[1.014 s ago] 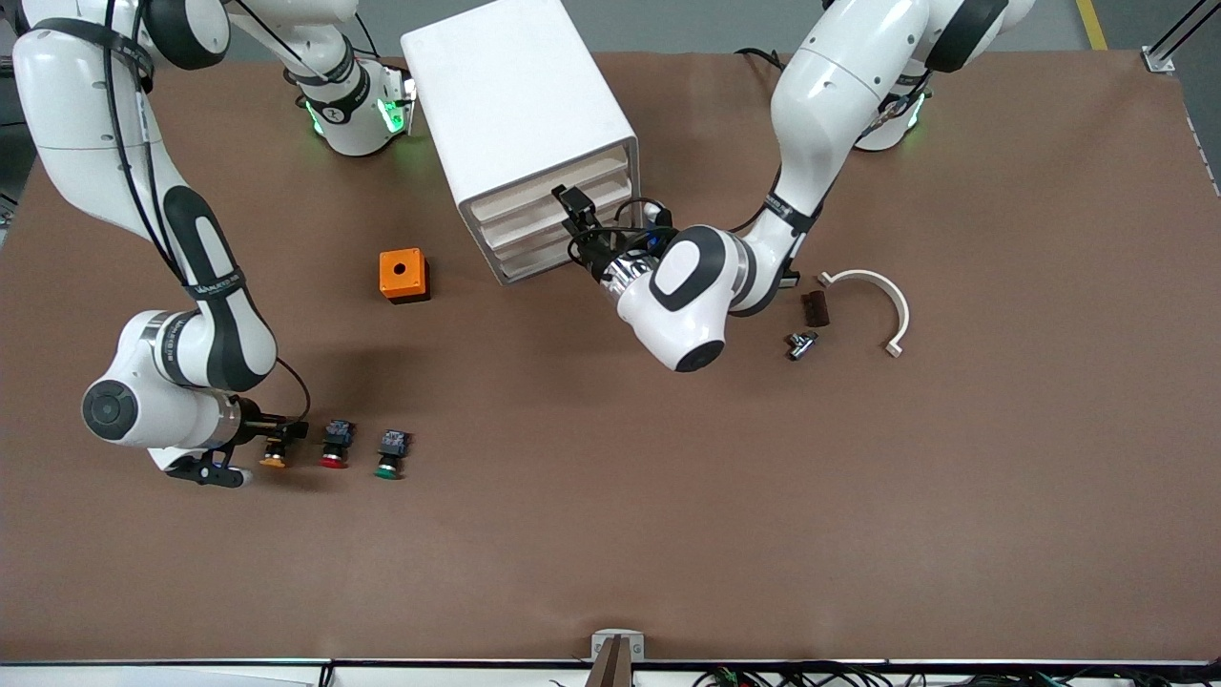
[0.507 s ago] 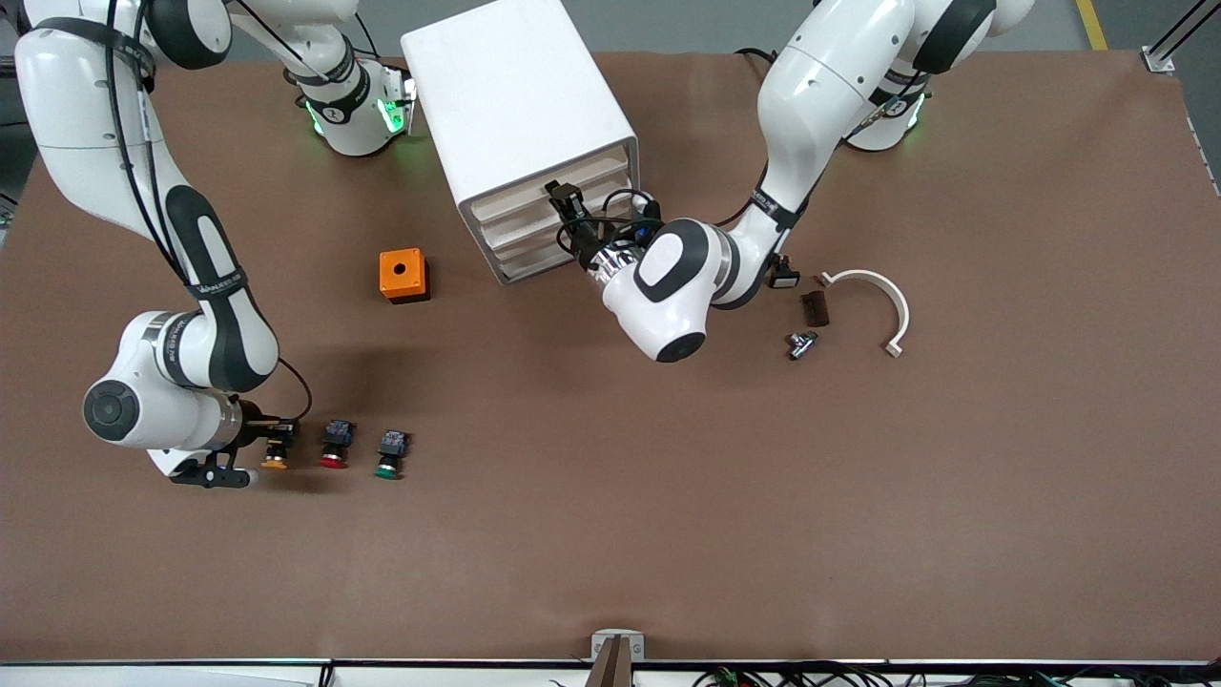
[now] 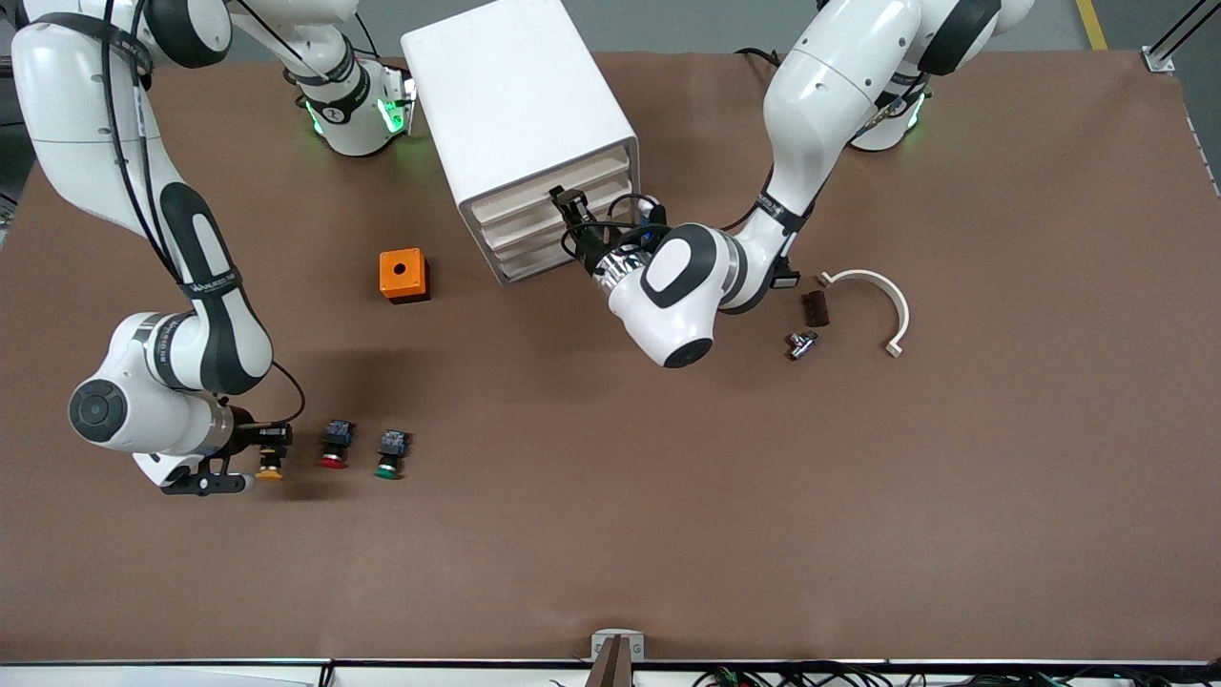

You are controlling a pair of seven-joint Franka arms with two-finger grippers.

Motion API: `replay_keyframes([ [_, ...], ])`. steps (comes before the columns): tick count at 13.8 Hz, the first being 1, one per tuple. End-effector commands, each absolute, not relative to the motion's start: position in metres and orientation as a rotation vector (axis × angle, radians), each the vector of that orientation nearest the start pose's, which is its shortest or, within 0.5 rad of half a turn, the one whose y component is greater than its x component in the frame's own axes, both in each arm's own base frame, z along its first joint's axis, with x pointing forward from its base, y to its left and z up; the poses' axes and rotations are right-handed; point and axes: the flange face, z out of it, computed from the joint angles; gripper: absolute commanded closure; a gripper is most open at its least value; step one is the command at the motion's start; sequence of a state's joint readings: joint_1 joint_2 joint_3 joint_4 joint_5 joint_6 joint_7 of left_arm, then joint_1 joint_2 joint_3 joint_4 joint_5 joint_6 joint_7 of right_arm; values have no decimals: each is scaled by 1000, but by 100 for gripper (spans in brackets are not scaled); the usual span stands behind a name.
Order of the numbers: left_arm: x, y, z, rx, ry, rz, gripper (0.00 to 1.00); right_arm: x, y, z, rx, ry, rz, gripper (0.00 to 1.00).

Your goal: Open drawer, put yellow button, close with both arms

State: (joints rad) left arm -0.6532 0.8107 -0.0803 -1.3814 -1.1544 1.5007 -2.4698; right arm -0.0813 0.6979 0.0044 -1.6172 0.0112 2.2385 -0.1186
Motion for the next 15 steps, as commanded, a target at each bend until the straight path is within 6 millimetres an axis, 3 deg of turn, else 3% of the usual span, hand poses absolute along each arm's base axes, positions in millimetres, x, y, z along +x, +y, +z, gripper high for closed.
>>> replay_keyframes([
  [1, 462, -522, 269, -1031, -1834, 1459, 99, 684, -43, 244, -3135, -113, 106, 100],
  [2, 469, -517, 269, -1032, -1852, 1453, 99, 684, -36, 260, -3136, -125, 97, 100],
  [7, 535, -466, 286, -1041, -1952, 1550, 100, 683, -5, 312, -3144, -108, 121, 100],
  [11, 561, -437, 285, -1089, -1998, 1614, 99, 676, 23, 346, -3150, 38, 161, 100],
  [13, 568, -431, 284, -1115, -2023, 1625, 99, 668, 48, 360, -3153, 144, 196, 100],
  [15, 575, -423, 284, -1139, -2040, 1638, 90, 657, 73, 377, -3155, 277, 242, 100],
])
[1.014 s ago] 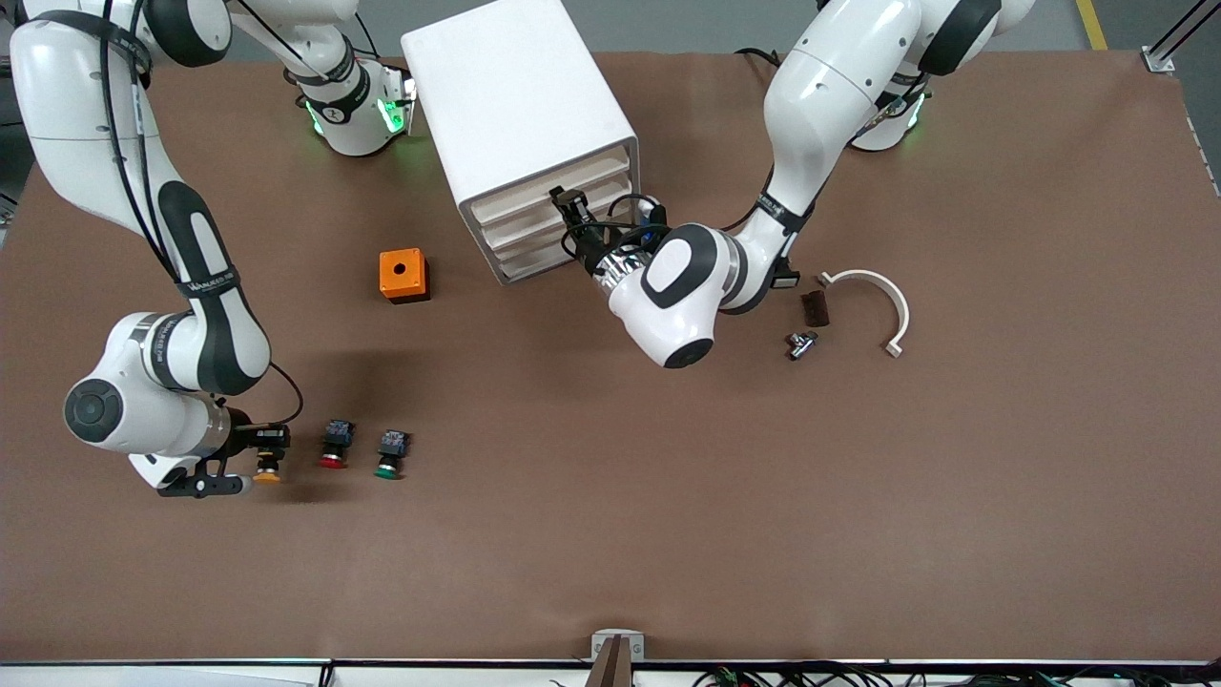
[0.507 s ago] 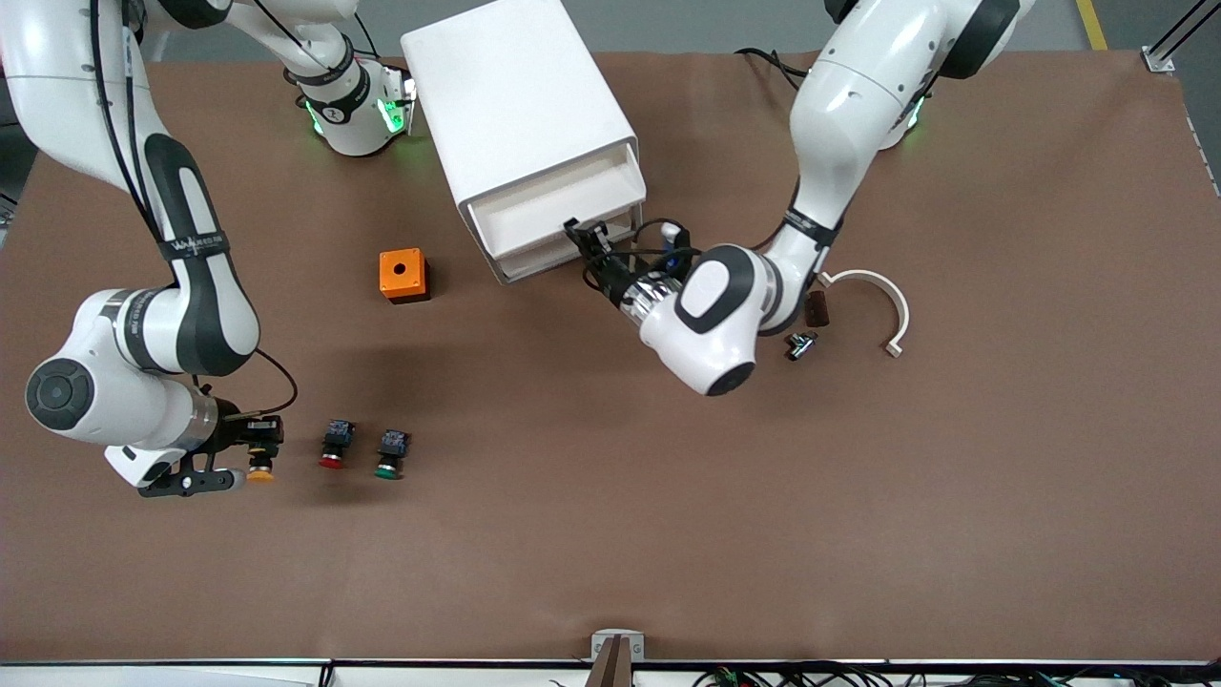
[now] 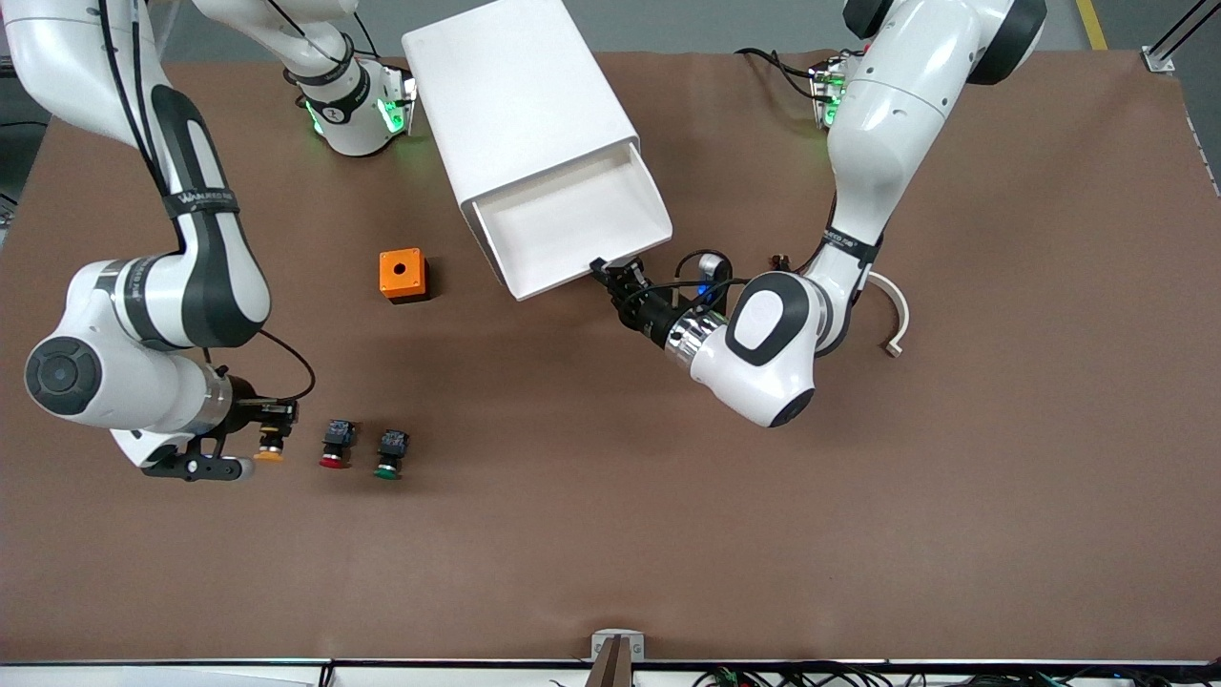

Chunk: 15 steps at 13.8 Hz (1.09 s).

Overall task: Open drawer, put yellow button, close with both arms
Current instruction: 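Carry the yellow button into the open drawer with the right gripper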

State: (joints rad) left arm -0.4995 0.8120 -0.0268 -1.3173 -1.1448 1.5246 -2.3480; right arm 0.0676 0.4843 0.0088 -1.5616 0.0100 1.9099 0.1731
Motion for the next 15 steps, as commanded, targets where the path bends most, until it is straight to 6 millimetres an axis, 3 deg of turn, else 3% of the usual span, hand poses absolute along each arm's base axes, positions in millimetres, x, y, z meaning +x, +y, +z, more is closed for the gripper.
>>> replay_keyframes([
  [1, 575, -422, 283, 1366, 2450, -1971, 74, 652, 86, 386, -3146, 338, 255, 100],
  [3, 581, -415, 284, 1346, 2451, -1968, 34, 638, 120, 402, -3143, 493, 274, 100],
  [4, 582, -413, 286, 1342, 2451, -1966, 19, 630, 143, 409, -3143, 567, 279, 100],
  [6, 590, -403, 291, 1330, 2452, -1948, 3, 613, 185, 422, -3131, 721, 276, 100],
  [8, 610, -372, 295, 1300, 2461, -1881, 1, 594, 230, 437, -3051, 906, 282, 99],
  [11, 631, -334, 303, 1408, 2429, -1716, 1, 565, 290, 451, -2967, 1104, 280, 99],
  [15, 661, -262, 317, 1521, 2268, -1553, 1, 523, 353, 466, -2841, 1354, 298, 99],
])
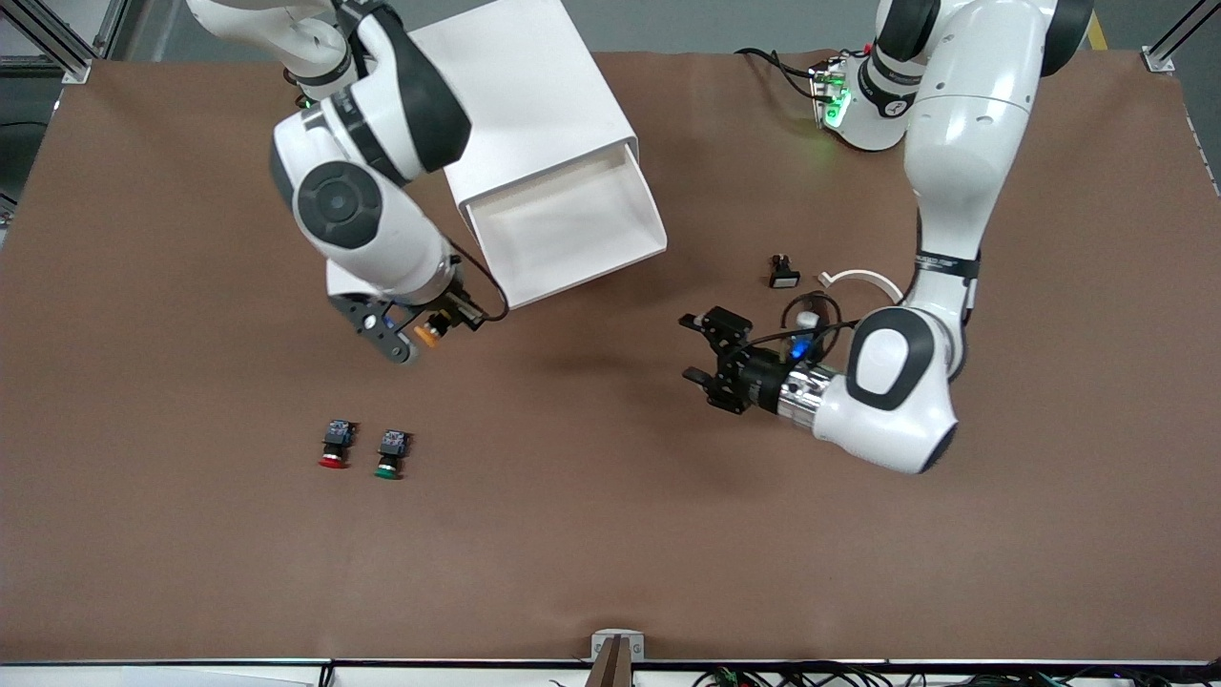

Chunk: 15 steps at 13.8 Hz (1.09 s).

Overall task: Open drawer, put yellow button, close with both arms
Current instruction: 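Carry the yellow button into the open drawer with the right gripper, then release the button in the drawer and lift the right gripper away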

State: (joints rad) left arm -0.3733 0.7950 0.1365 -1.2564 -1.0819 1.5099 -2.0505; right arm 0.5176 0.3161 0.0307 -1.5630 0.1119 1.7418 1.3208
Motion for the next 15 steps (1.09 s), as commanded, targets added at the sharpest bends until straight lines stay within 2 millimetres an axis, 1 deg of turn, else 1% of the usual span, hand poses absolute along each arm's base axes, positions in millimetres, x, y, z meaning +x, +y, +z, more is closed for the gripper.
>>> replay_keyframes([
  [1, 660, -259, 317, 1608, 2247, -1498, 1, 513, 369, 468, -2803, 1405, 305, 99],
  [2, 659, -255, 314, 1684, 2237, -1446, 1, 504, 380, 468, -2761, 1462, 297, 99],
  [4, 657, -245, 321, 1858, 2174, -1319, 1, 483, 410, 459, -2663, 1547, 256, 100],
  [6, 652, -242, 336, 2097, 2024, -1185, 1, 469, 430, 447, -2560, 1645, 226, 100],
  [7, 647, -244, 333, 2246, 1952, -1111, 1, 458, 440, 441, -2538, 1662, 220, 100],
  [8, 645, -244, 337, 2369, 1874, -1033, 1, 452, 447, 435, -2516, 1687, 217, 100],
  [9, 640, -250, 338, 2482, 1798, -979, 1, 448, 448, 429, -2495, 1718, 217, 99],
  [10, 636, -256, 335, 2574, 1726, -943, 1, 442, 451, 425, -2489, 1729, 217, 98],
  [12, 633, -261, 333, 2715, 1610, -871, 1, 437, 453, 418, -2456, 1781, 219, 96],
  [13, 631, -266, 334, 2810, 1483, -821, 1, 434, 455, 419, -2441, 1800, 219, 91],
  [14, 631, -264, 334, 2888, 1348, -790, 1, 433, 457, 420, -2435, 1807, 220, 78],
  [15, 630, -266, 347, 2973, 1166, -734, 1, 435, 456, 420, -2428, 1816, 220, 65],
])
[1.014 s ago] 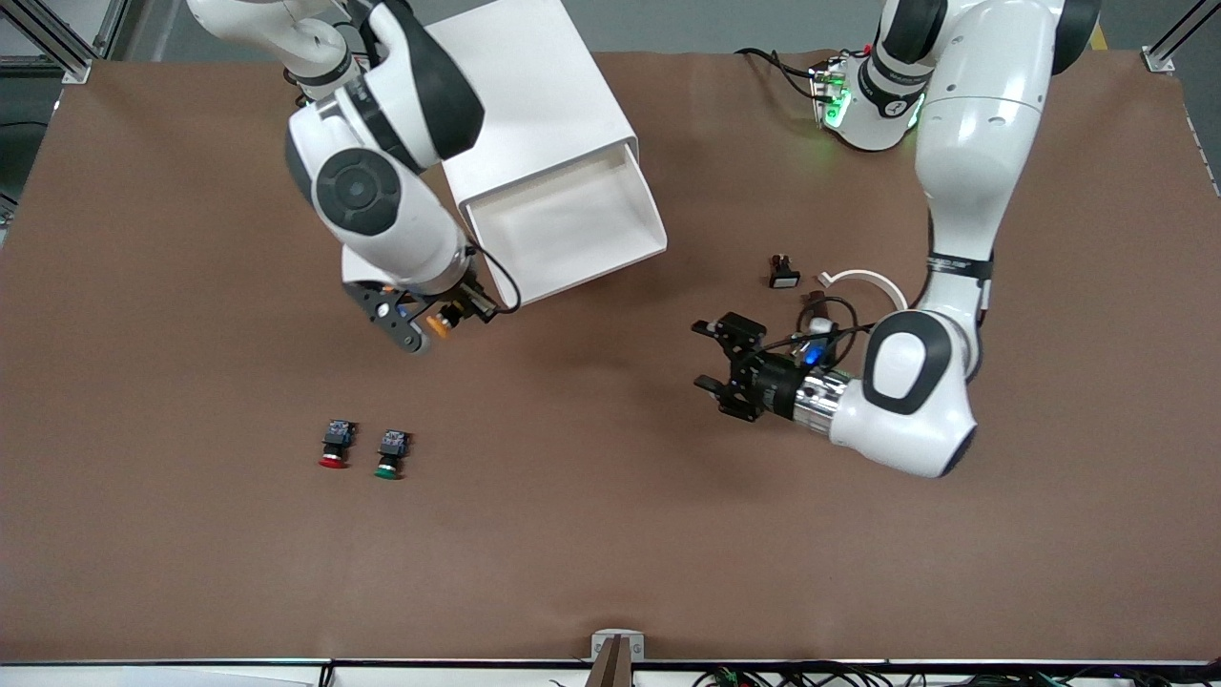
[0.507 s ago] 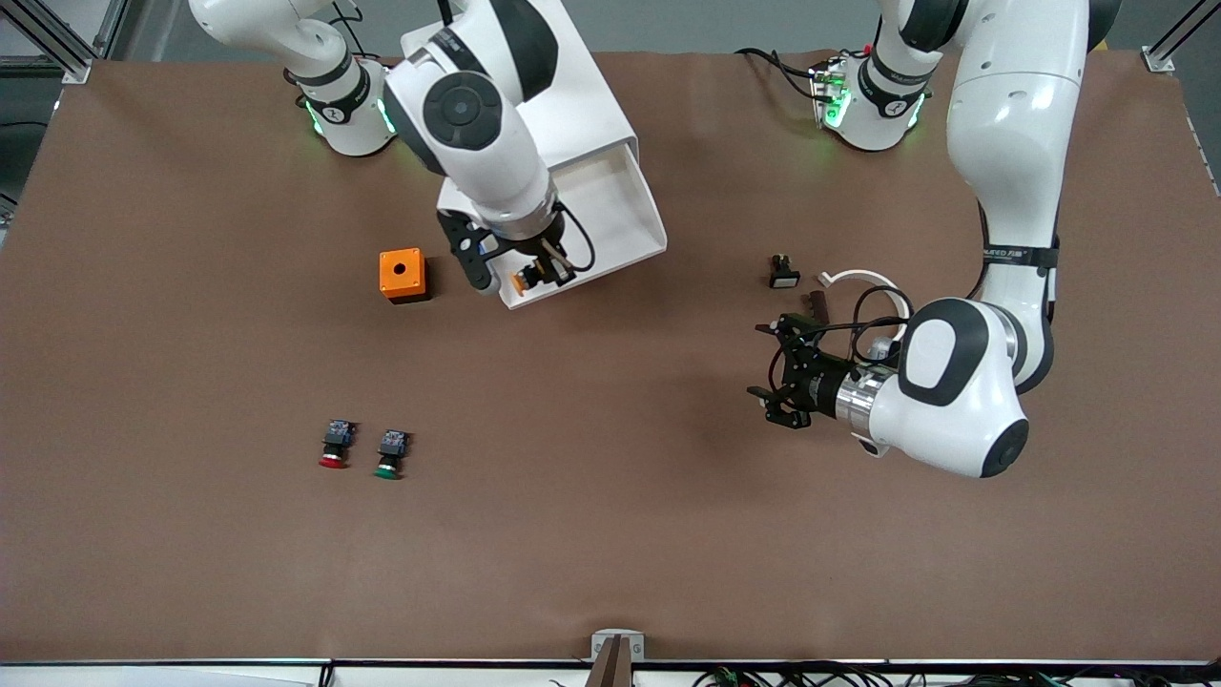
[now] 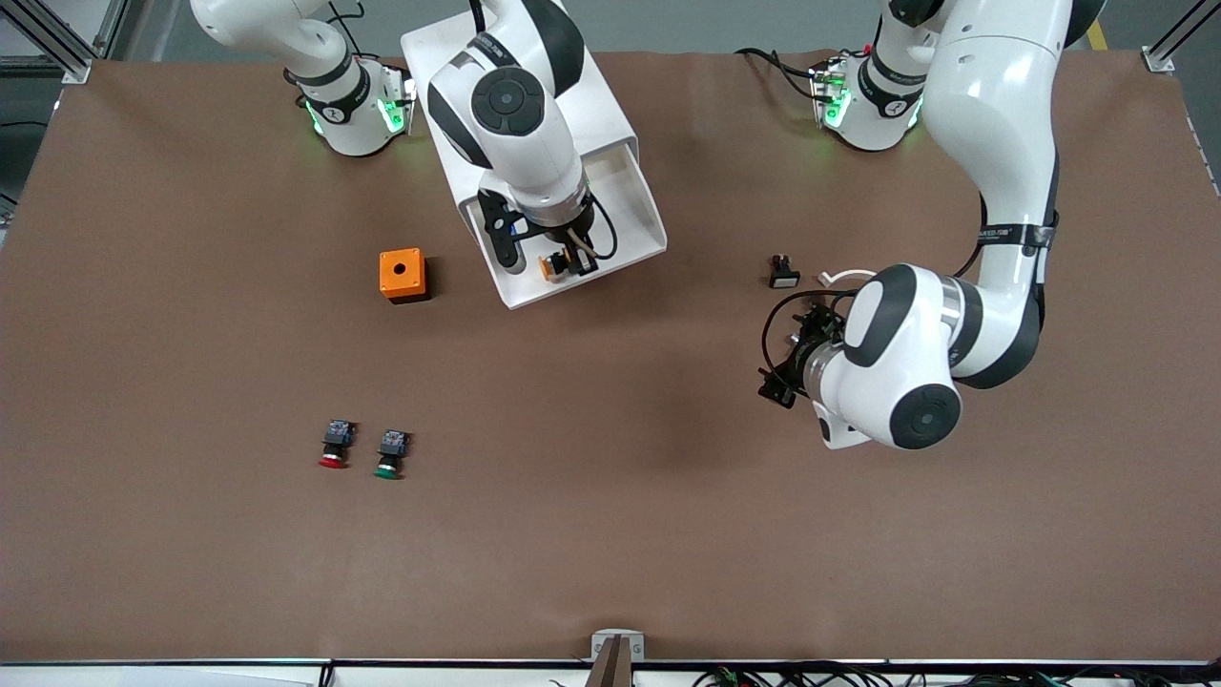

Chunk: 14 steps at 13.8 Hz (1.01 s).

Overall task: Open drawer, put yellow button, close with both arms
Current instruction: 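Release the button in the drawer and lift the right gripper away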

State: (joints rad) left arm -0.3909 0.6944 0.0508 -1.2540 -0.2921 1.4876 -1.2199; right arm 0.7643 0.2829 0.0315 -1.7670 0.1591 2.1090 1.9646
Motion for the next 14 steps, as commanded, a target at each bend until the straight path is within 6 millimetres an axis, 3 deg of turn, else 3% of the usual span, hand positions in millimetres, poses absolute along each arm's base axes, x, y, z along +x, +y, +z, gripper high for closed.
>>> replay_keyframes([
  [1, 630, -267, 351, -2786, -943, 647, 1, 435, 456, 423, -2426, 1814, 219, 56],
  [3, 636, -272, 354, -2862, -875, 577, 1, 436, 454, 433, -2415, 1813, 217, 9],
  [4, 640, -276, 353, -2893, -881, 530, 1, 438, 450, 444, -2406, 1795, 208, 0],
  [7, 632, -318, 344, -2932, -767, 384, 1, 469, 424, 478, -2366, 1741, 167, 0],
  [9, 617, -351, 337, -2944, -614, 332, 1, 490, 394, 496, -2472, 1619, 157, 0],
  [12, 600, -382, 341, -2994, -435, 313, 1, 536, 326, 520, -2609, 1433, 152, 0],
  [14, 582, -410, 342, -3016, -368, 322, 1, 561, 279, 526, -2646, 1362, 138, 0],
])
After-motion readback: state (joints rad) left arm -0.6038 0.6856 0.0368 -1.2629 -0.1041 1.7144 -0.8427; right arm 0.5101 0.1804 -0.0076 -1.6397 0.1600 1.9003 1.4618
